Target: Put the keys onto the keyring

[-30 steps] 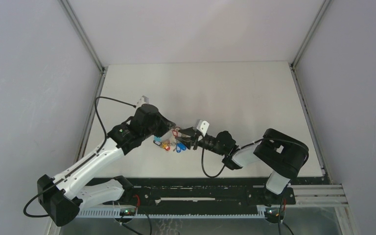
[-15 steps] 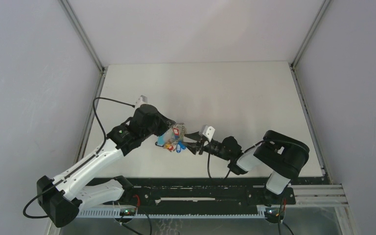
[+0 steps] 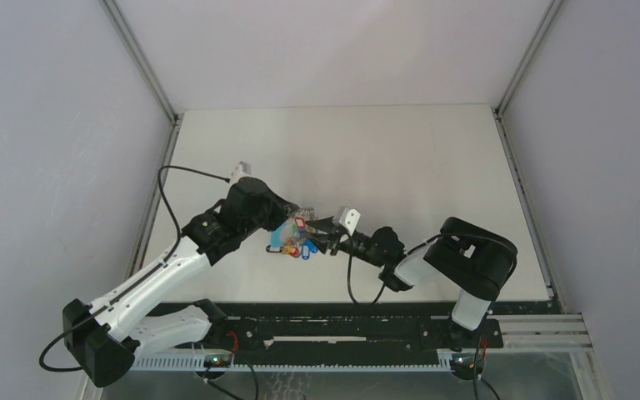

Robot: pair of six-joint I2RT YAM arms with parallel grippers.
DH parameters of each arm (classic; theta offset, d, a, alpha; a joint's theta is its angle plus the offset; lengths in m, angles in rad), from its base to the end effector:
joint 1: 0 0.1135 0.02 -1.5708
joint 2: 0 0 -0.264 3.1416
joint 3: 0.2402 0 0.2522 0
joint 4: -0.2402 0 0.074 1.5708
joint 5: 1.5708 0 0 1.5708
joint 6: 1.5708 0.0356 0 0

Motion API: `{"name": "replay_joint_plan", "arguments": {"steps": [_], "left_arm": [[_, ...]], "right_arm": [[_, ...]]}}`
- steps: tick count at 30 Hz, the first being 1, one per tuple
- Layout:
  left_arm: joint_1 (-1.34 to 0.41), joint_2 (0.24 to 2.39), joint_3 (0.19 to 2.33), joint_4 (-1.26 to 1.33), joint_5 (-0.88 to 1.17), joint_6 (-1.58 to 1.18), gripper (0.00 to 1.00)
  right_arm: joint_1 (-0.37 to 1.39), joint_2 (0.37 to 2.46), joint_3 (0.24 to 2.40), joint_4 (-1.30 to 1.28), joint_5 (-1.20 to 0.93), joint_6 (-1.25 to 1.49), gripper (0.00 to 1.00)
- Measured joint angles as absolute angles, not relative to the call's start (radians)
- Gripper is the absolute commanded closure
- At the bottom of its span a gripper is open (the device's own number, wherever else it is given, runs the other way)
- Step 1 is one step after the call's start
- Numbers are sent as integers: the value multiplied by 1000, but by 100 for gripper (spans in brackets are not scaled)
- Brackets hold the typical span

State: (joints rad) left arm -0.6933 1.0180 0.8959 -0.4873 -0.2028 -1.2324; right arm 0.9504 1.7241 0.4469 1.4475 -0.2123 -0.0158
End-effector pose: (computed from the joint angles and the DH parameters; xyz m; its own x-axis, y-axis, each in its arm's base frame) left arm 0.1746 -0.1358 0.3056 -0.6168 -0.6888 -0.3810 -0.2496 0.6302 -0.7352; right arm 0.1659 0.2451 0.1757 0.1130 0.1316 -0.9848 -0.9144 0.4015 -0.0513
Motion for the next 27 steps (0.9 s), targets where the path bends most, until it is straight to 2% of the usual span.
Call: {"name": "replay_joint_plan", "arguments": {"steps": [17,27], "left_arm": [[-693,1015,878,-463,-196,-1248,100],[-693,1015,863,-444,-177,-1266,100]], "right_arm": [[937,1772,473,1448,-165,-3,64],[936,1779,511,1449,-183,-3,69]]}}
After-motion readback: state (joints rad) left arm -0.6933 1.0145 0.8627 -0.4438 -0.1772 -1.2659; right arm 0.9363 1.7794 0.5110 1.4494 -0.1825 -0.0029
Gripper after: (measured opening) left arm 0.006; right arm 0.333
